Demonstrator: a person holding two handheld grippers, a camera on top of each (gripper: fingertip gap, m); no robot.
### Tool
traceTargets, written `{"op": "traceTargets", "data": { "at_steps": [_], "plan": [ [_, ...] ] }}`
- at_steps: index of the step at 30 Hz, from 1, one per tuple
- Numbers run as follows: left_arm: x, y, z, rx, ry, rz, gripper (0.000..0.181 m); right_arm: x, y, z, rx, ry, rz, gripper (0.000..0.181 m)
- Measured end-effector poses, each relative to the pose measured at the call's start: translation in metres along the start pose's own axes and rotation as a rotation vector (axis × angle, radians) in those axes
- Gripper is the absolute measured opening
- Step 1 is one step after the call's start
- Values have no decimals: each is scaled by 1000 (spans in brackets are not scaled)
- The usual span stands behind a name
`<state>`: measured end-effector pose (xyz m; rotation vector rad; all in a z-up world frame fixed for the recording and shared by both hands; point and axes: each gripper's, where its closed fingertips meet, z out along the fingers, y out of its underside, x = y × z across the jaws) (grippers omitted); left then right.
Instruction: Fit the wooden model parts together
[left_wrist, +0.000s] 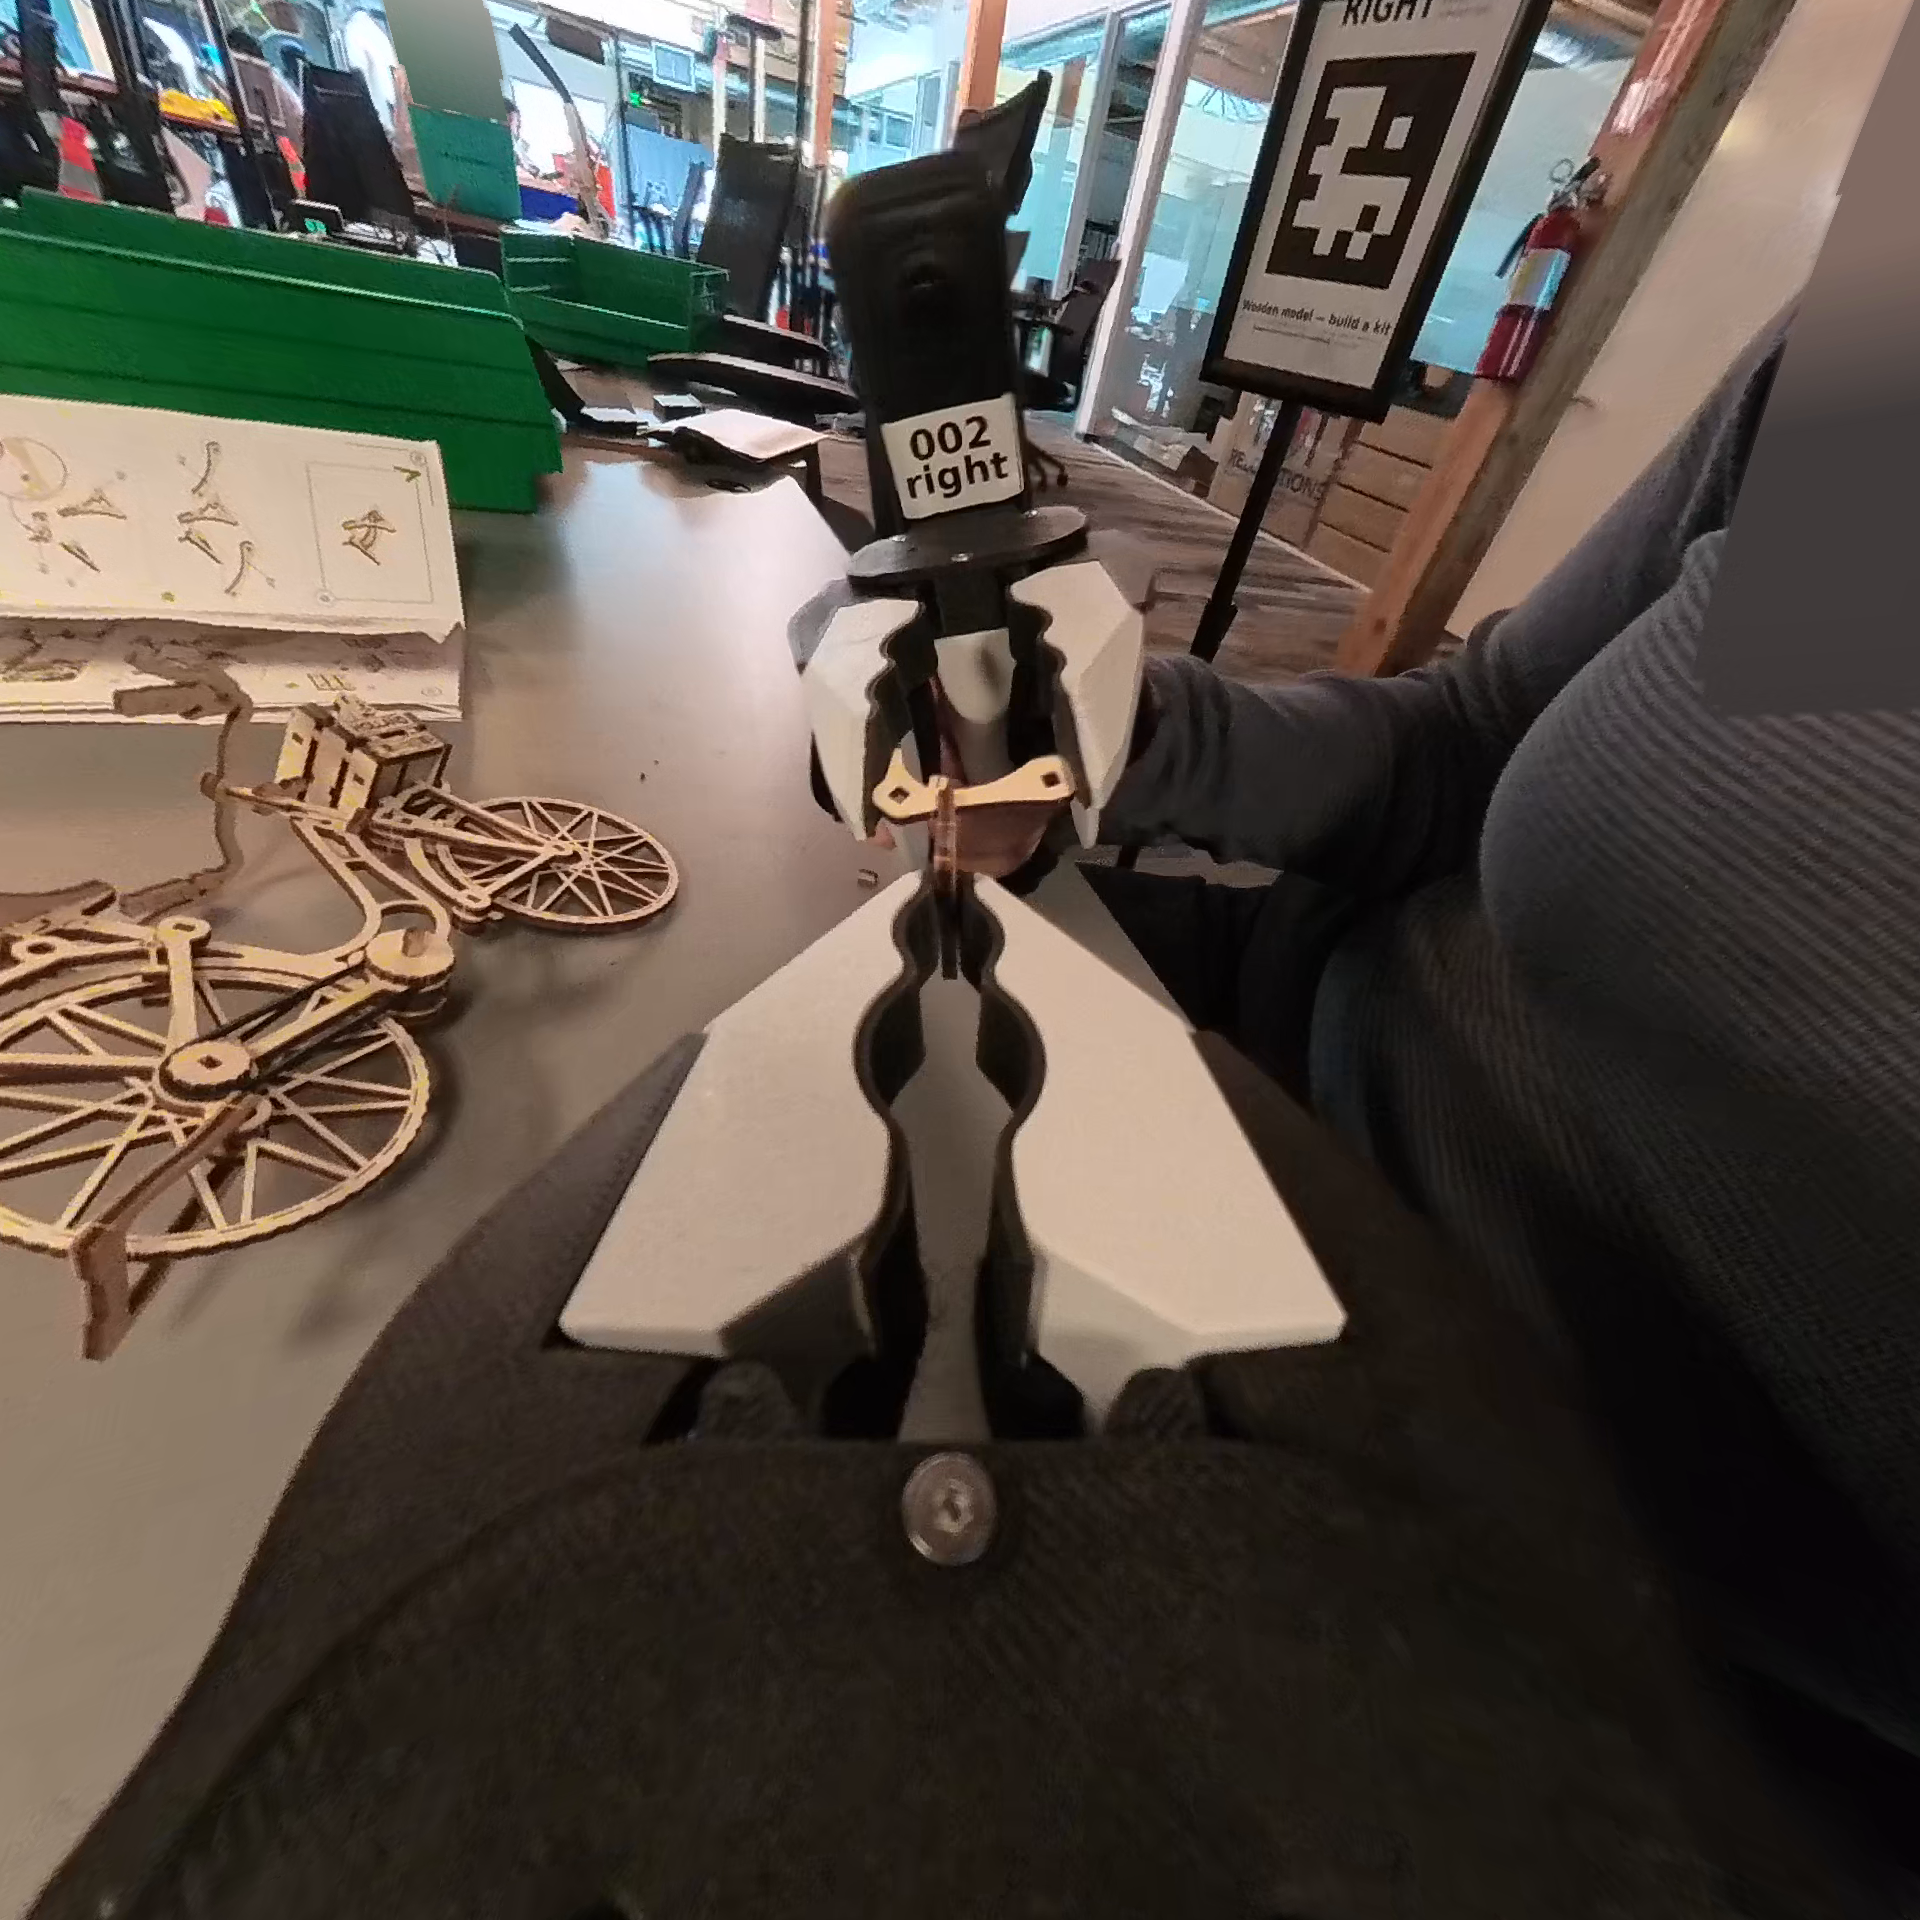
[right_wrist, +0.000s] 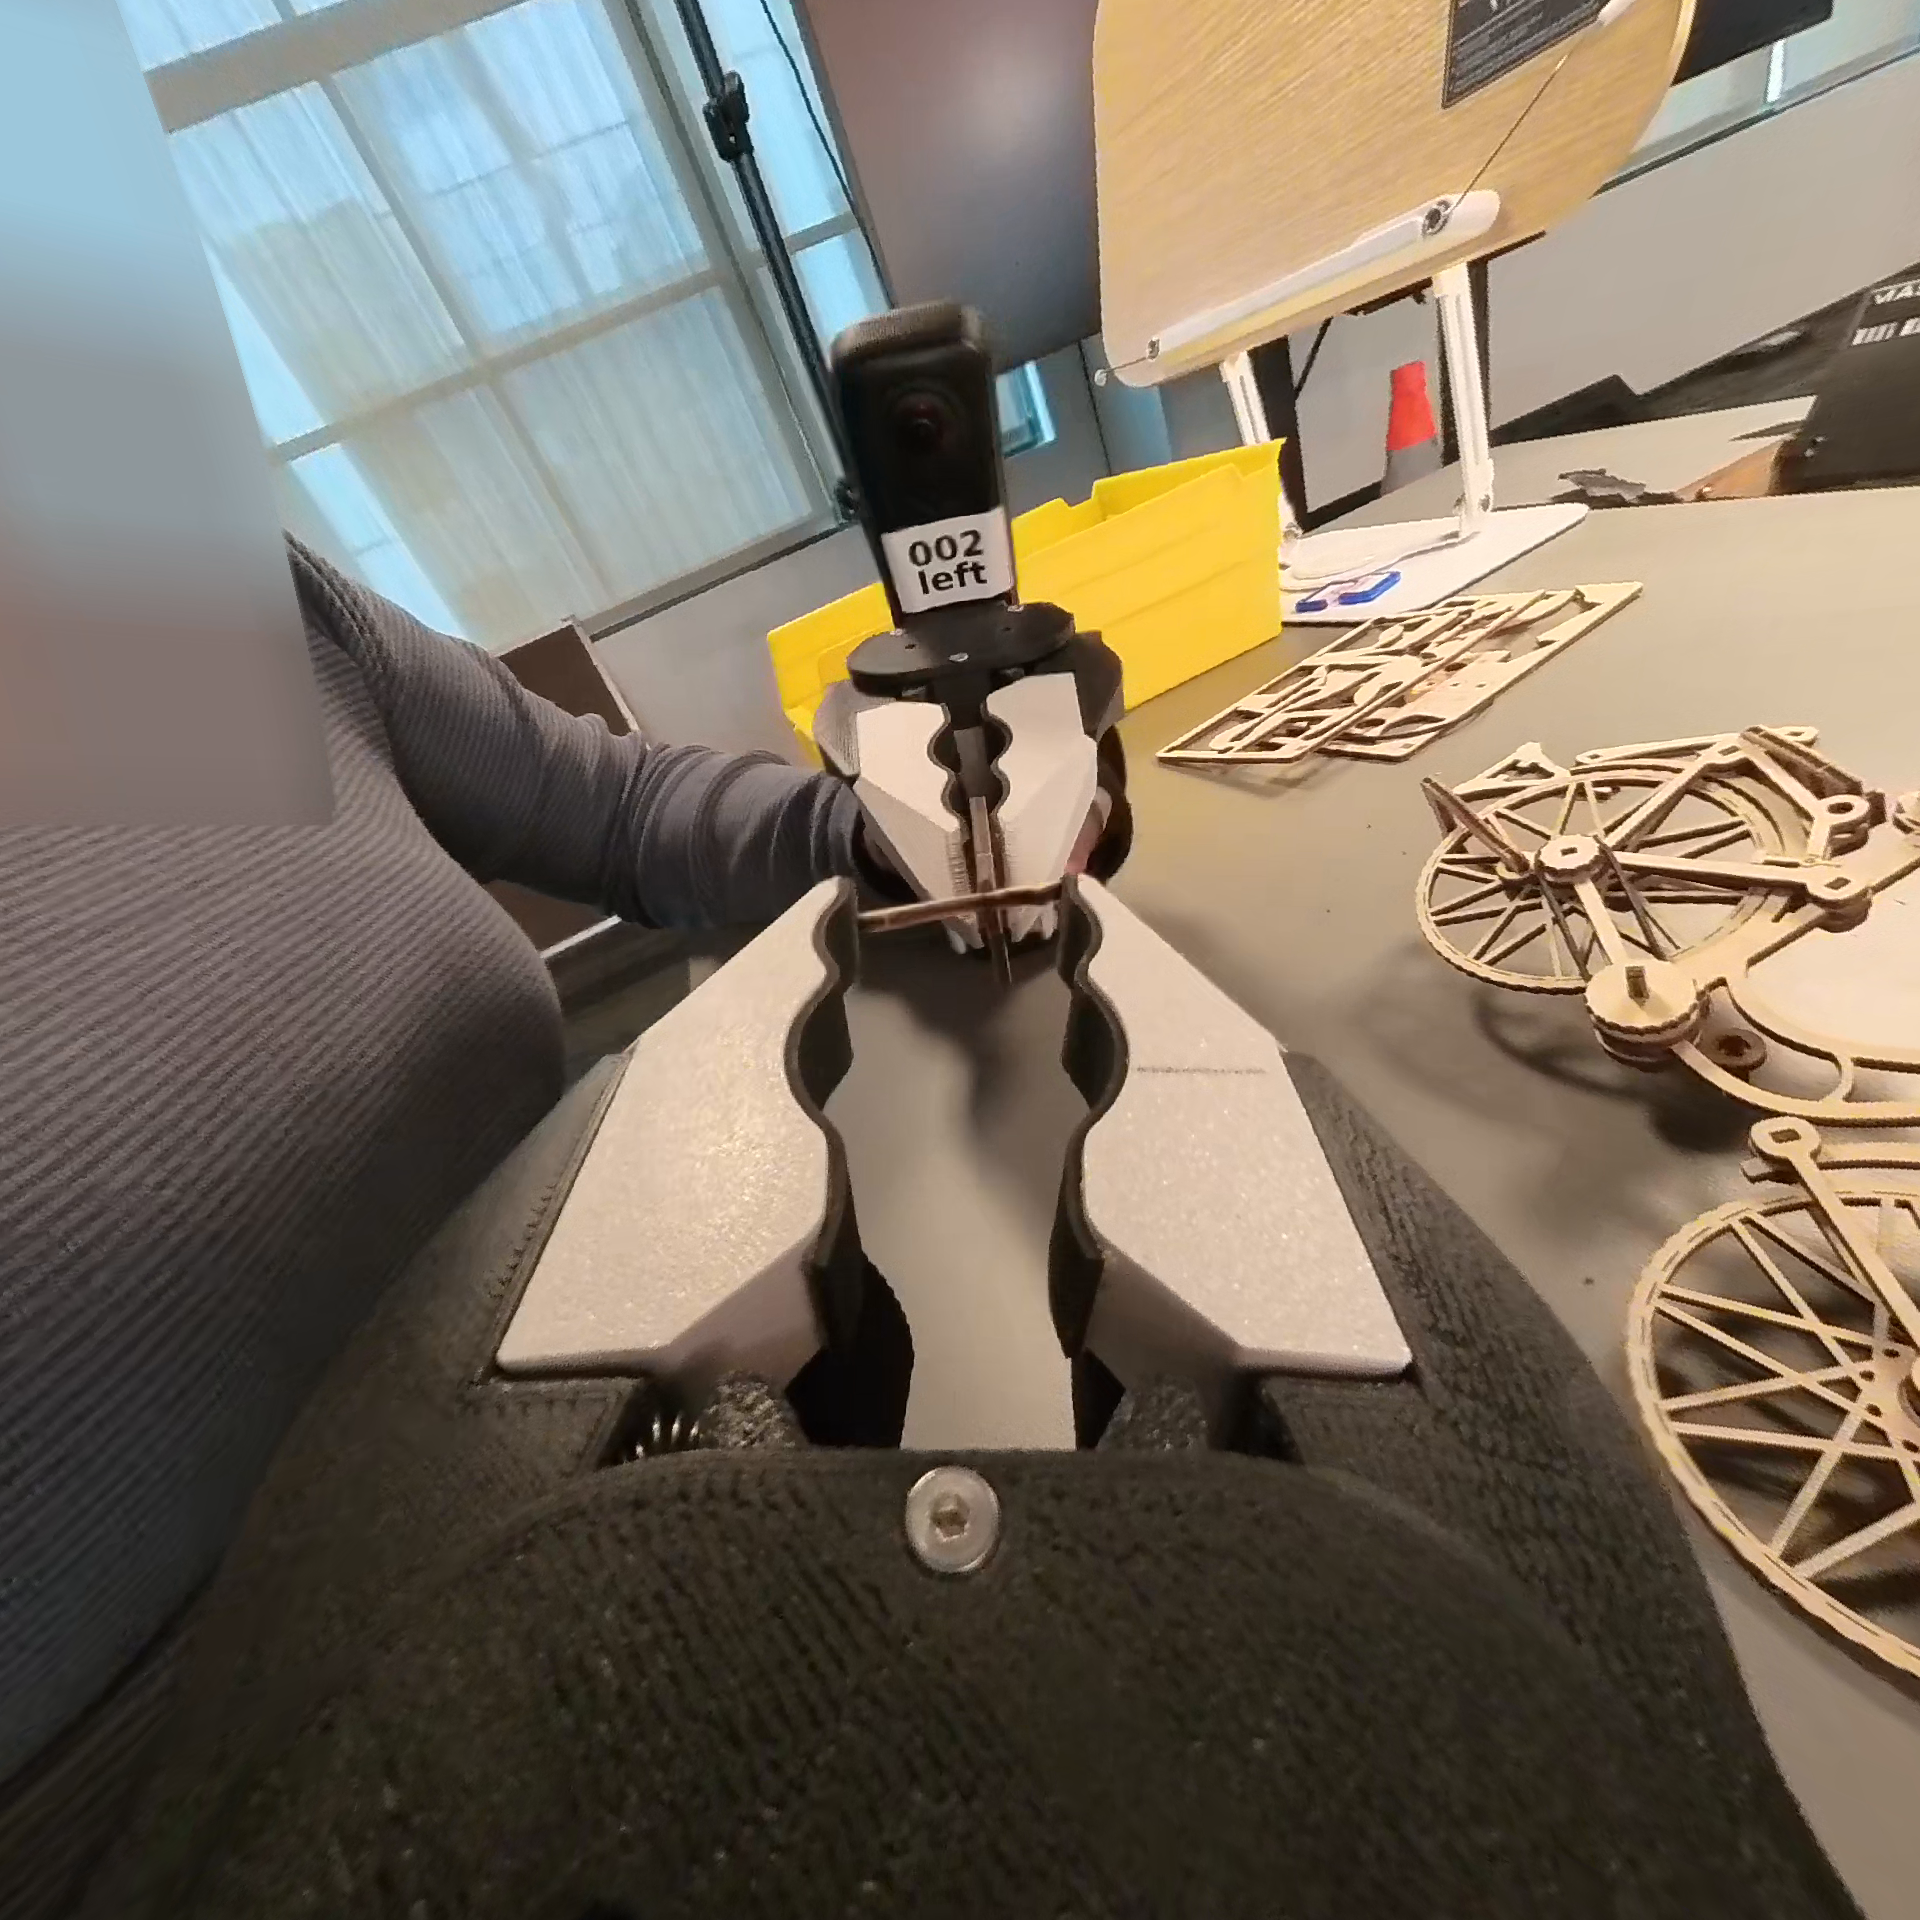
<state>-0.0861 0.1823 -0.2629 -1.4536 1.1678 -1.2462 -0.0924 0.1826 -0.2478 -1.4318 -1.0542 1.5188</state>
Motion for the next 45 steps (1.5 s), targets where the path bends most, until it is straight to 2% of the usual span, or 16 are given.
{"op": "traceTargets", "data": {
  "at_steps": [8,19,32,37,39,45],
  "plan": [
    [7,6,2,-46,86,-54,0,-6,9,-2,-61,-120,149,36],
    [4,6,2,-48,77,-88,0,-2,9,0,-55,-96,190,36],
    [-9,8,0,-49,18,-168,0,14,10,3,-76,138,-18,37],
    [-1,10,2,-72,56,-134,0,6,11,1,-70,-42,220,36],
    [-1,10,2,-76,59,-134,0,5,11,2,-73,-69,252,36],
    [-6,11,2,-79,28,-148,0,12,9,13,-71,175,-73,37]
  ]
}}
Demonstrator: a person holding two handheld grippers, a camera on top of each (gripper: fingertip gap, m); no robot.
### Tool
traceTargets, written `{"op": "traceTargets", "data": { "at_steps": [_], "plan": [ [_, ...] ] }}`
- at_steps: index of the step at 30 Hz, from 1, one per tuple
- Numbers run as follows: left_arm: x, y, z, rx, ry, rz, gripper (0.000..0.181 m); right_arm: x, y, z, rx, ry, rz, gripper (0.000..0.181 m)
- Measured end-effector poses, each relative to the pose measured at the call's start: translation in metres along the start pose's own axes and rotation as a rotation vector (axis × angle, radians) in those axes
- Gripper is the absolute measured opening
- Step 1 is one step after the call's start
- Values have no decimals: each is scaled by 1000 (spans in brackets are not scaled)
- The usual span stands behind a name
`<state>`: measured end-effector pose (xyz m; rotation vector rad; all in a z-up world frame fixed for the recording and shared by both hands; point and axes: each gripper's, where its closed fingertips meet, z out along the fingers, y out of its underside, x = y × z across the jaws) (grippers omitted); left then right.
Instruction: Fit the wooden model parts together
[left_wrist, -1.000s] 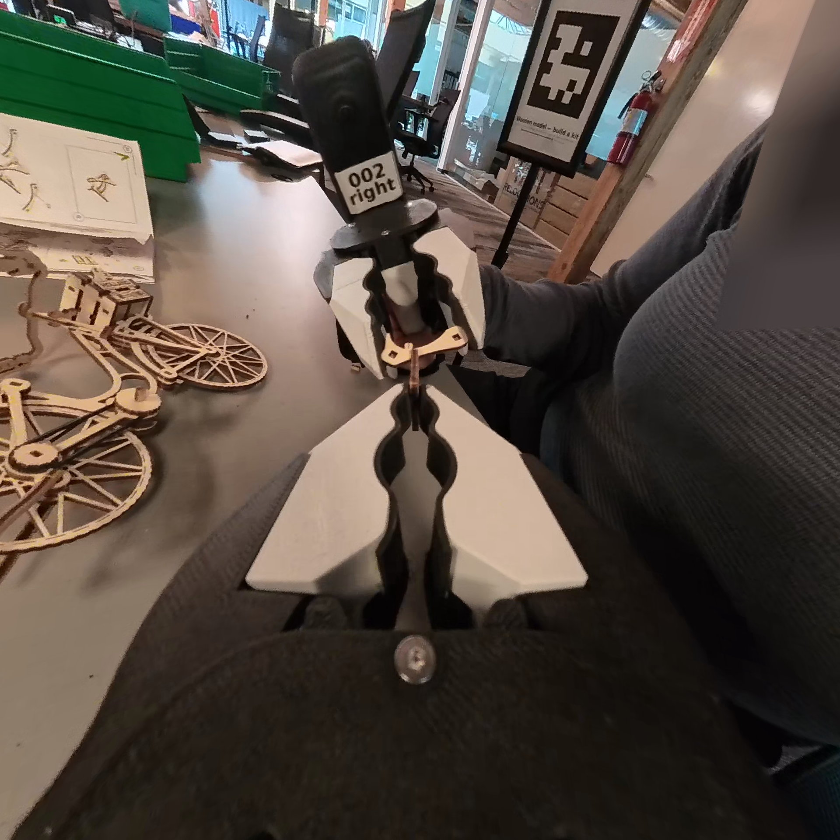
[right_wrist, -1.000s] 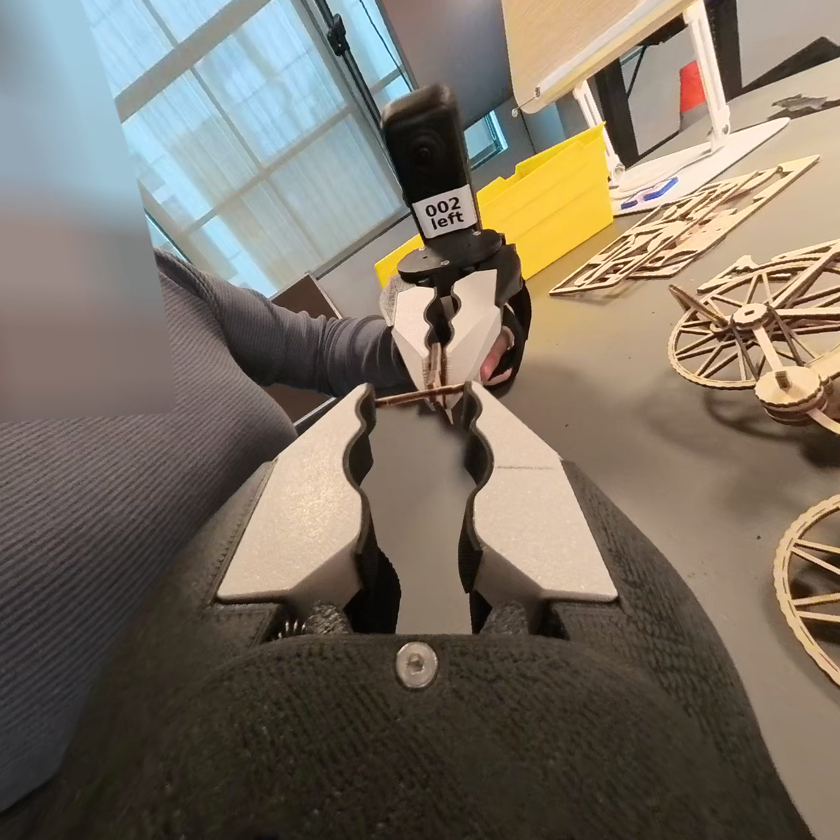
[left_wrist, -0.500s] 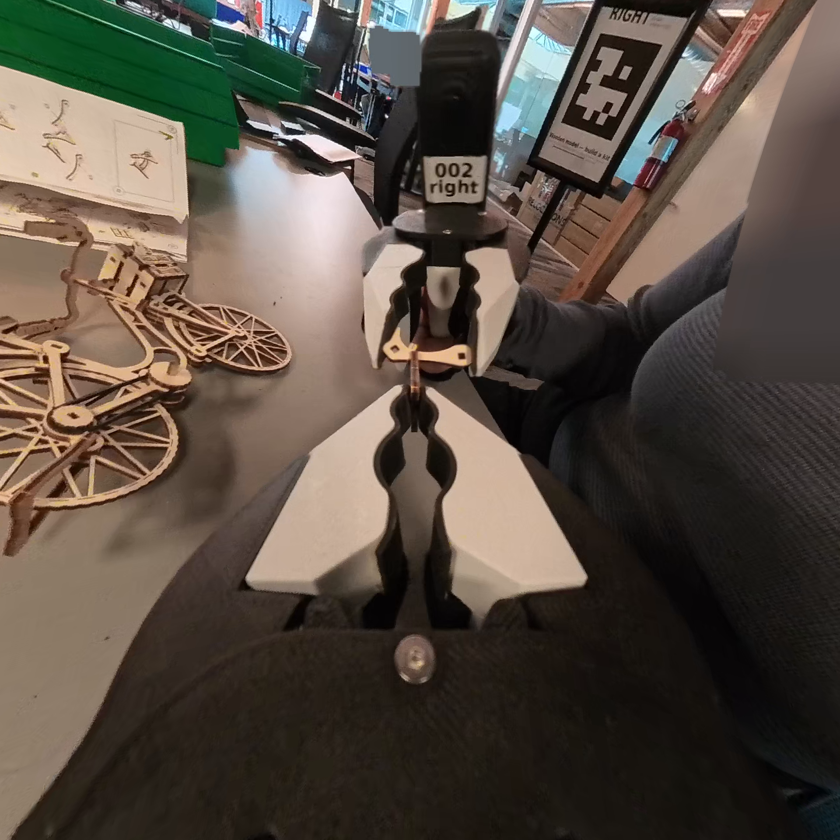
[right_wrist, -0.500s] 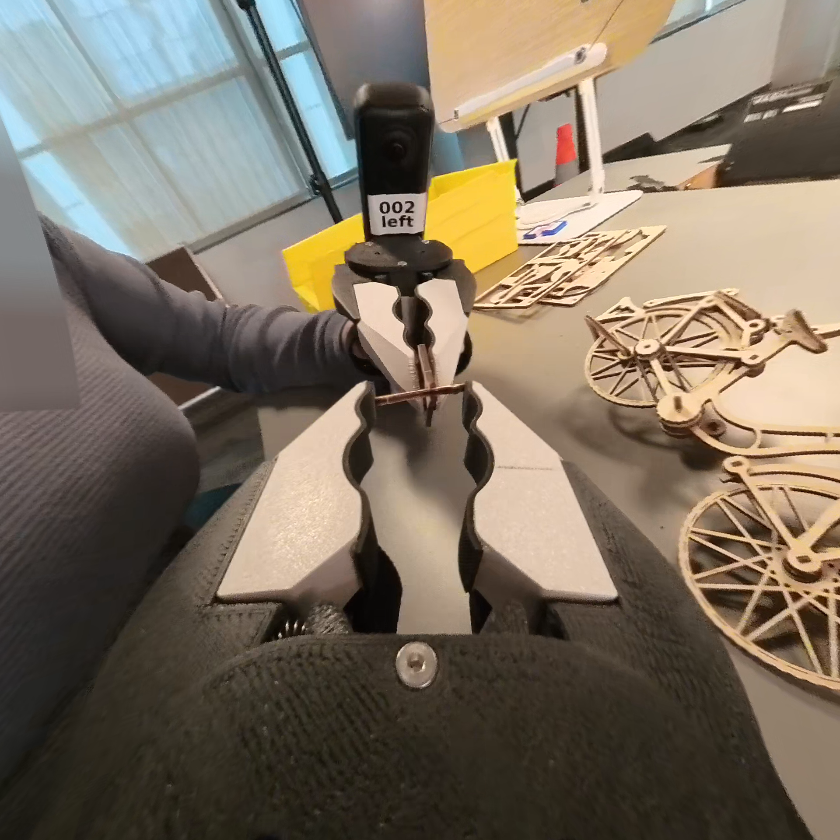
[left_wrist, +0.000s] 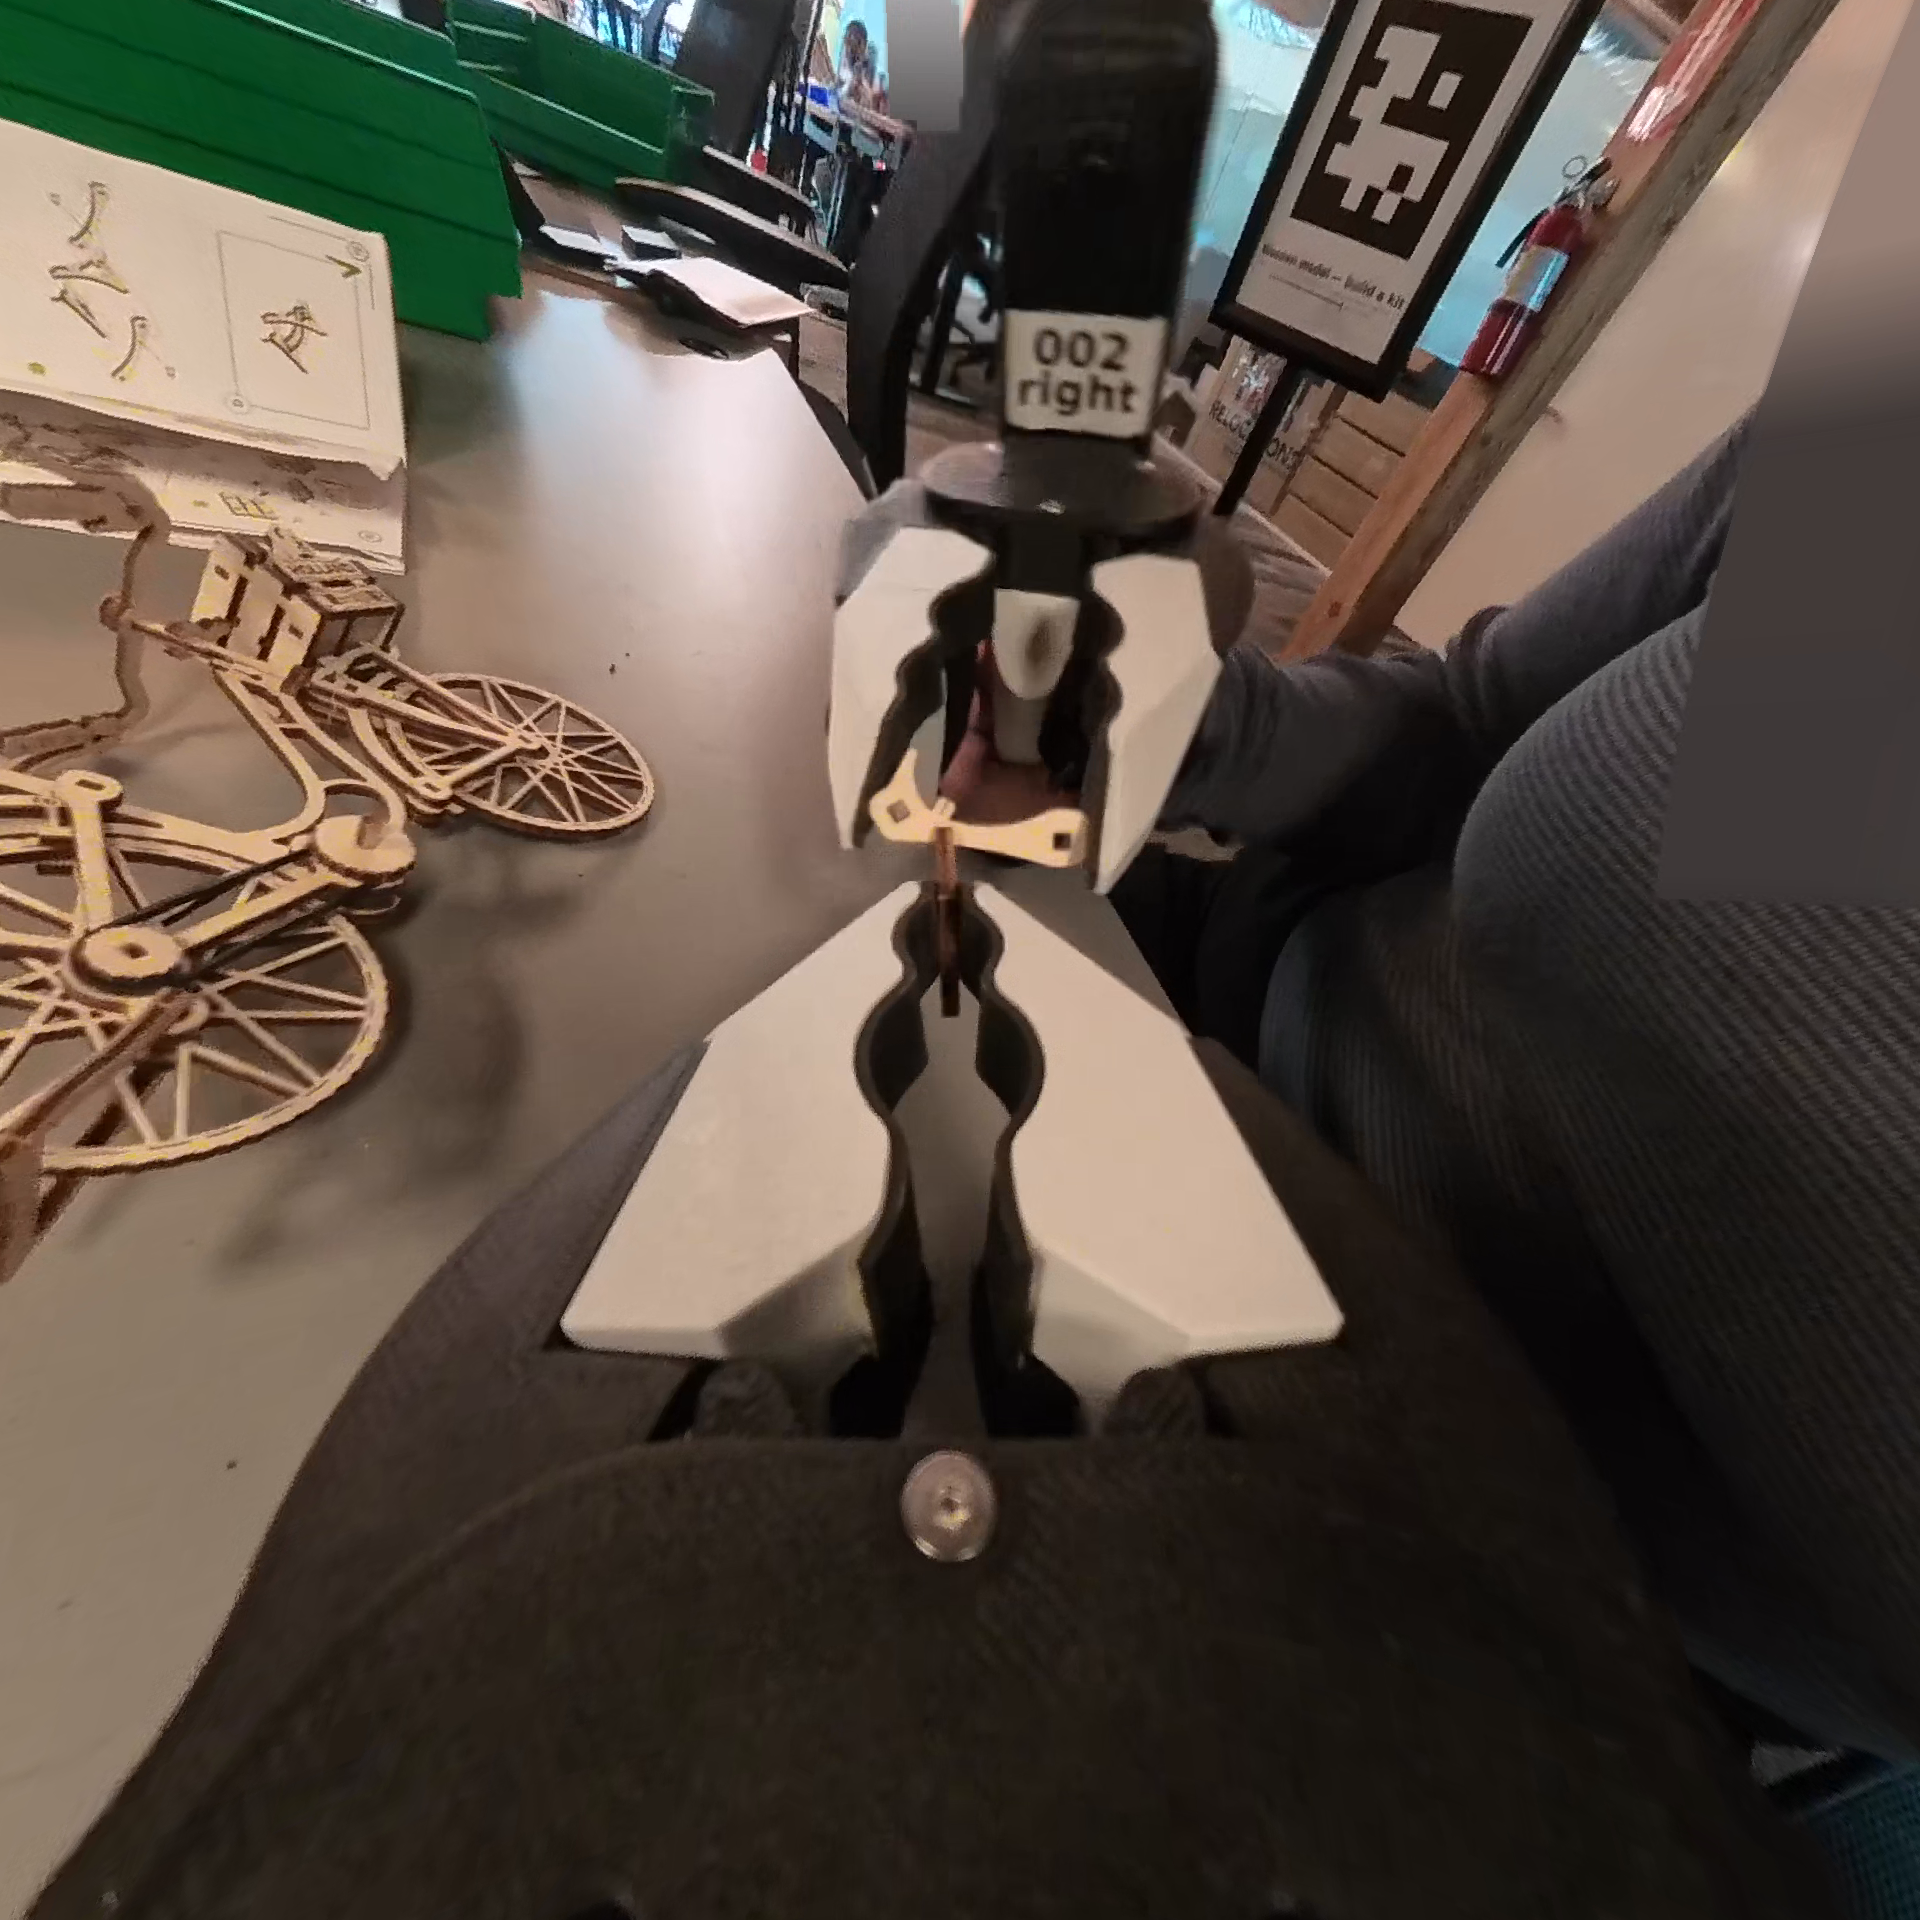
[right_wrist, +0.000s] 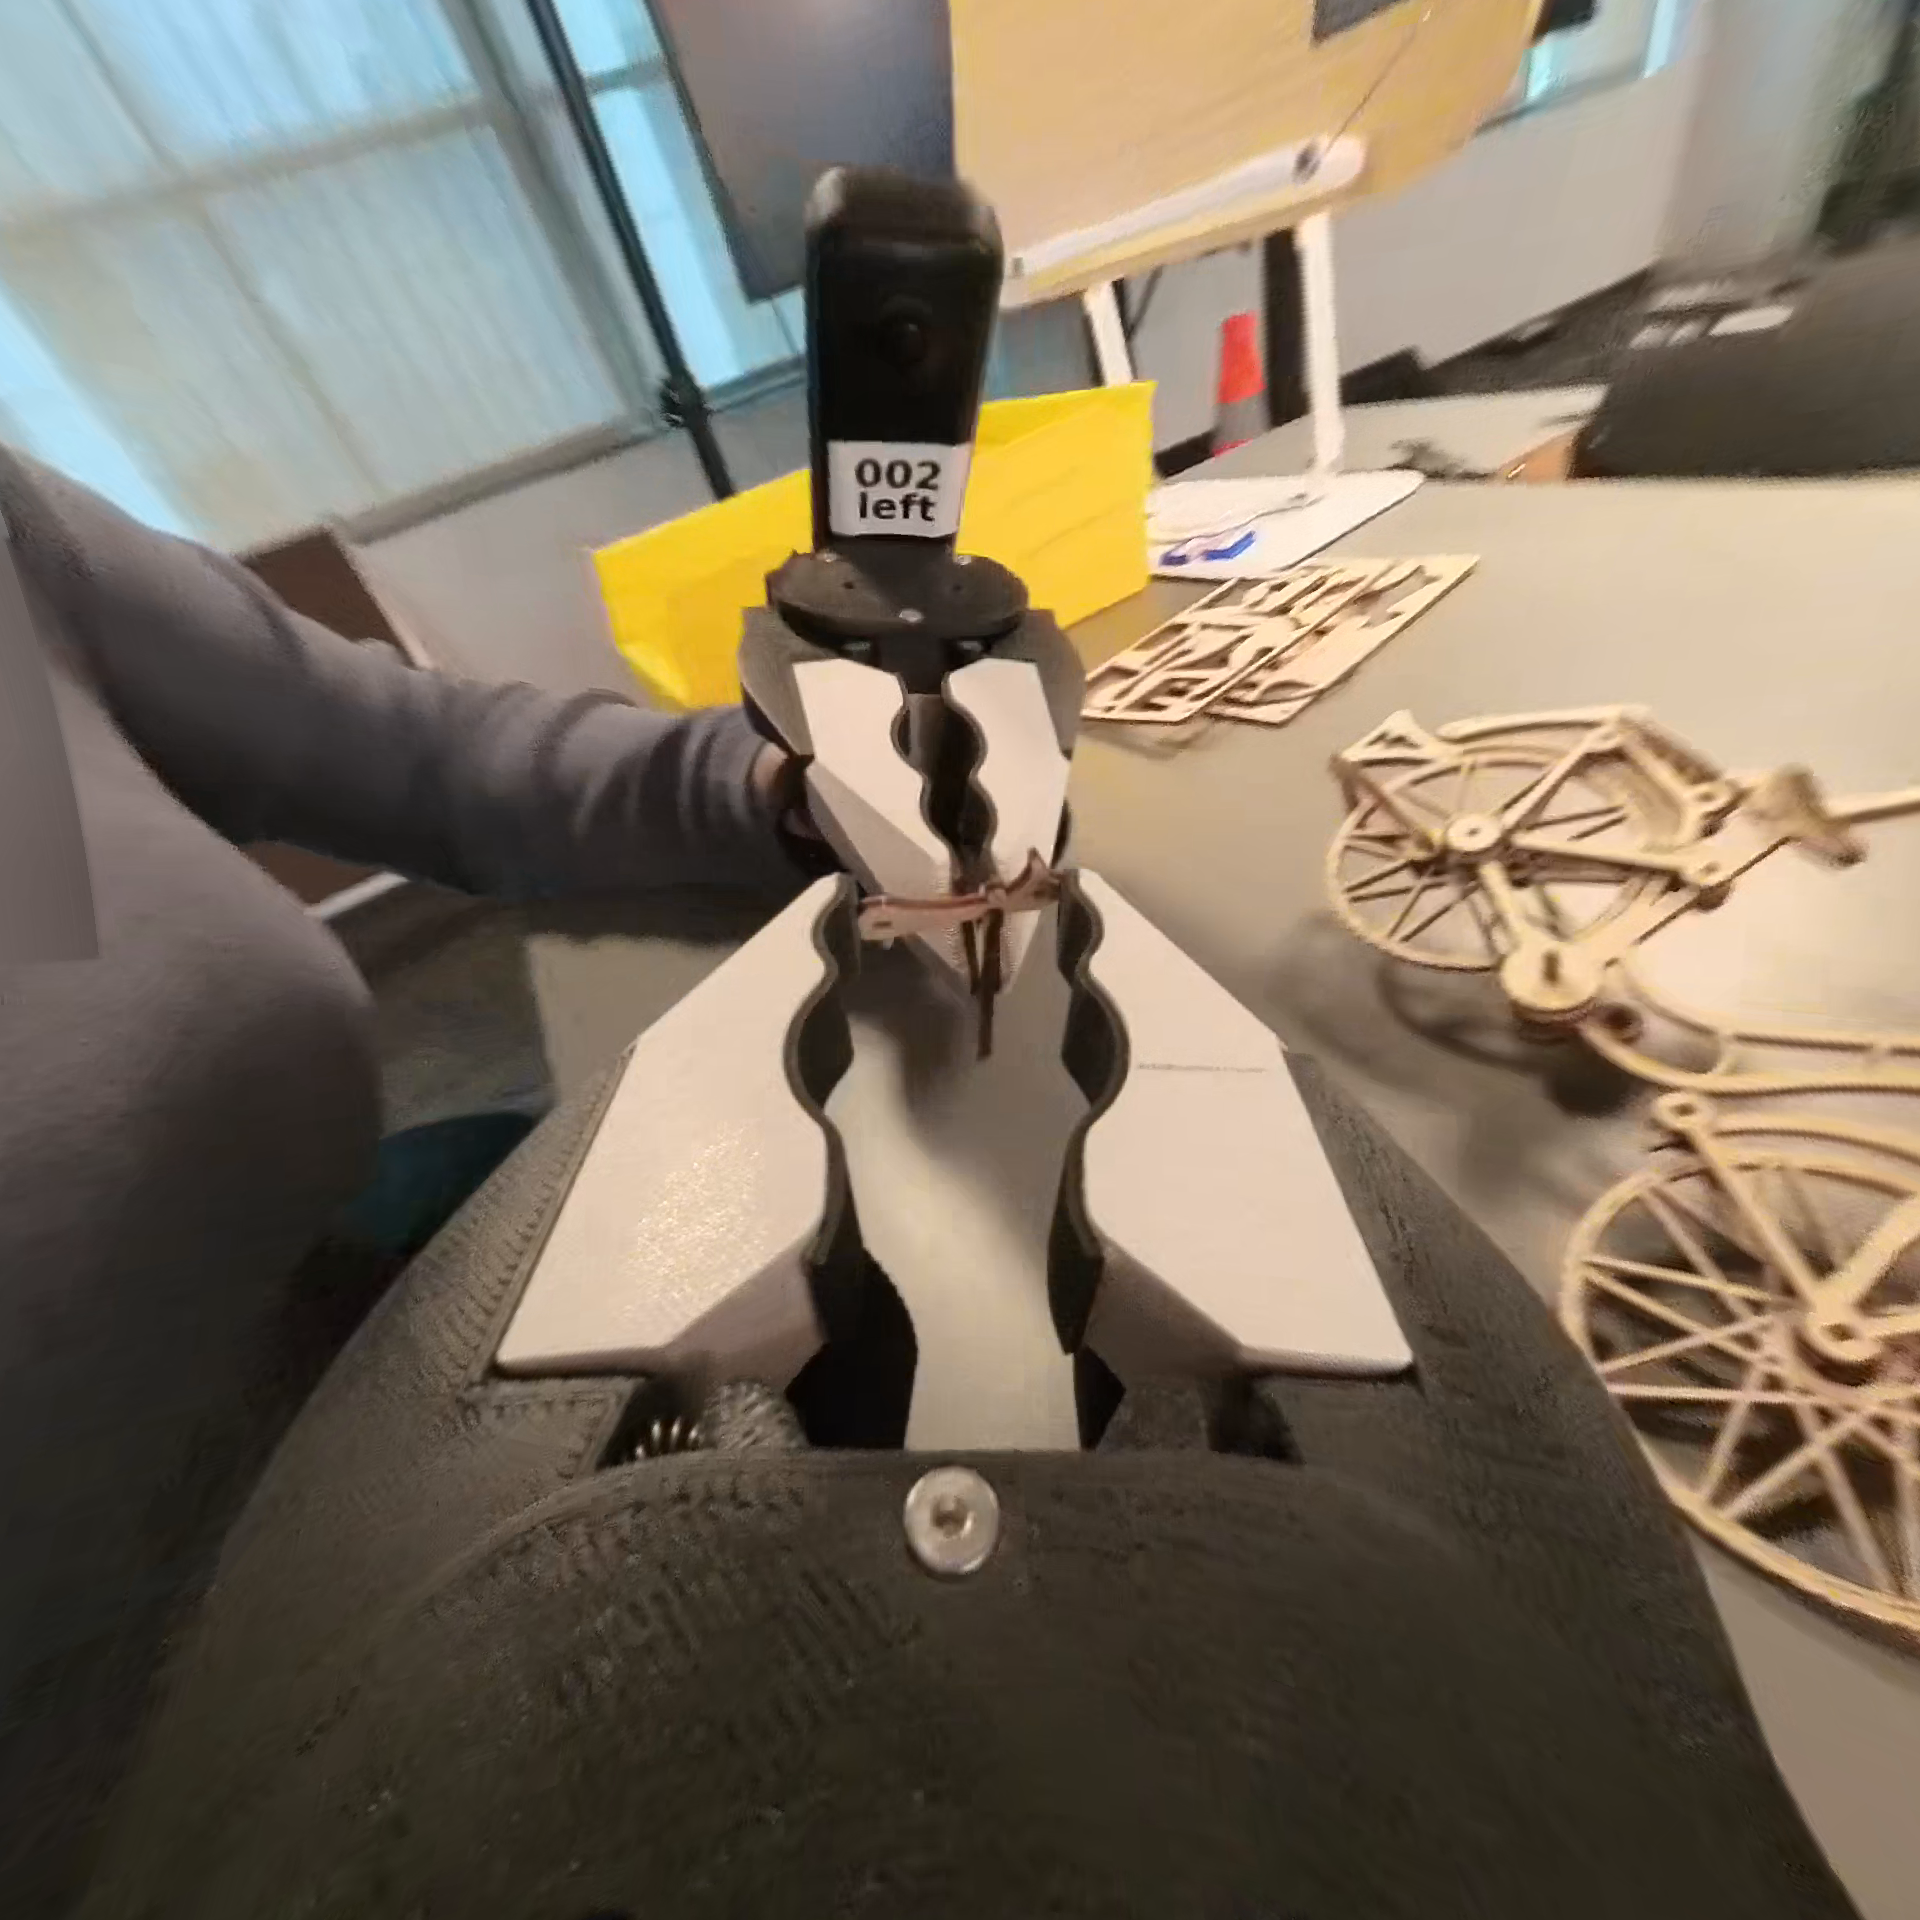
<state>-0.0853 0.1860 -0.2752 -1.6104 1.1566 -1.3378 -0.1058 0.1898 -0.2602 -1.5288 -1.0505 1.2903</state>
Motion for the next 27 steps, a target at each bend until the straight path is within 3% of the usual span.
{"op": "traceTargets", "data": {
  "at_steps": [5,11,17,27],
  "plan": [
    [-3,6,2,-47,-22,3,0,3,7,-1,-79,16,-37,37],
    [5,16,6,-118,2,71,0,-8,16,-7,-117,-207,268,37],
    [5,18,8,-134,-12,91,0,-7,19,-7,-132,-75,49,37],
    [6,13,15,-110,12,56,1,-7,13,-16,-85,-141,108,36]
  ]
}}
